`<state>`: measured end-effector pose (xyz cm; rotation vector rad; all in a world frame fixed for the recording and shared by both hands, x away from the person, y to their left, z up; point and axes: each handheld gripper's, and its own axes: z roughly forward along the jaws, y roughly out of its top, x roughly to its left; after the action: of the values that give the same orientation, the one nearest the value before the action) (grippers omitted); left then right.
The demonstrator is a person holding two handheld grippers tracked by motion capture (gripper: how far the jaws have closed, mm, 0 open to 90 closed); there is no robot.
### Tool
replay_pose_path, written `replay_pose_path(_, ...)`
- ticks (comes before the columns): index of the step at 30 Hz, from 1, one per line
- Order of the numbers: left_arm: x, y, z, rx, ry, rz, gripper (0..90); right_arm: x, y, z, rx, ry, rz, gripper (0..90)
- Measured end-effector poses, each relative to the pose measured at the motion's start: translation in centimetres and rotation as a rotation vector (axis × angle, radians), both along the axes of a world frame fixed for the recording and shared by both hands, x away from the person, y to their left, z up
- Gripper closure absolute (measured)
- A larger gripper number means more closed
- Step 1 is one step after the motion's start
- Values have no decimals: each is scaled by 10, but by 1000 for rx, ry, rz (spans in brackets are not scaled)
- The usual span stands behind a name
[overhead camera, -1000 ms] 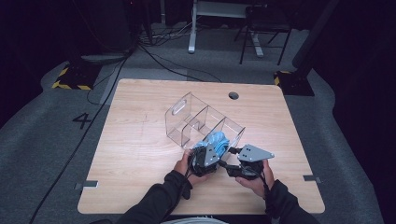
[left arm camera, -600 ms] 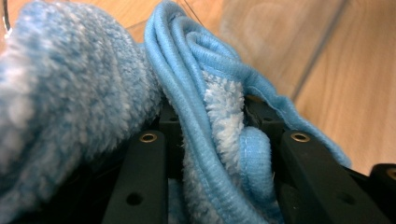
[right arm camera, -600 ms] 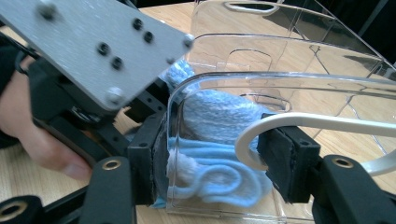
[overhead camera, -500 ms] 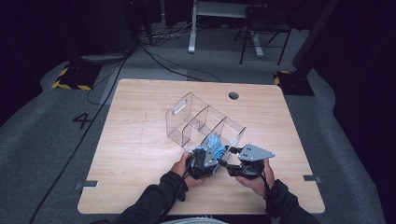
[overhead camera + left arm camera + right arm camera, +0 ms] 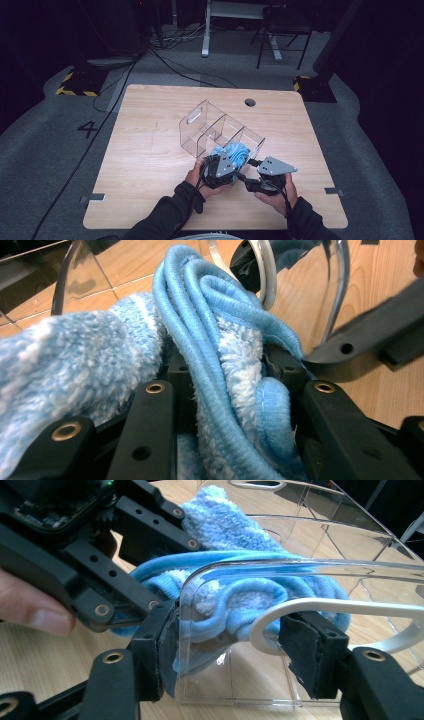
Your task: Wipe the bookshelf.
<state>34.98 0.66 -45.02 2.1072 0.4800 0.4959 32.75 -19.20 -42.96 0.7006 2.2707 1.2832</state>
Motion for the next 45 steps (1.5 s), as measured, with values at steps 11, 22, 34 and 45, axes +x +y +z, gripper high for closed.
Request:
replay_pose_path(11,10,-15,-25,57,3,40,650,1,-1,-2,14,-2,-17,451)
replay_pose_path(22,17,-16,-43,120,109,15,661,1,-1,-1,4,-4,-8,458)
replay_pose_path(34,4,9,-31,221,173,-75,653,1,-3,-2,-3,-12,12,509)
replay_pose_path(45,2,11,-5,47,38,-12,629,2,2,-4,15,-33,5,446)
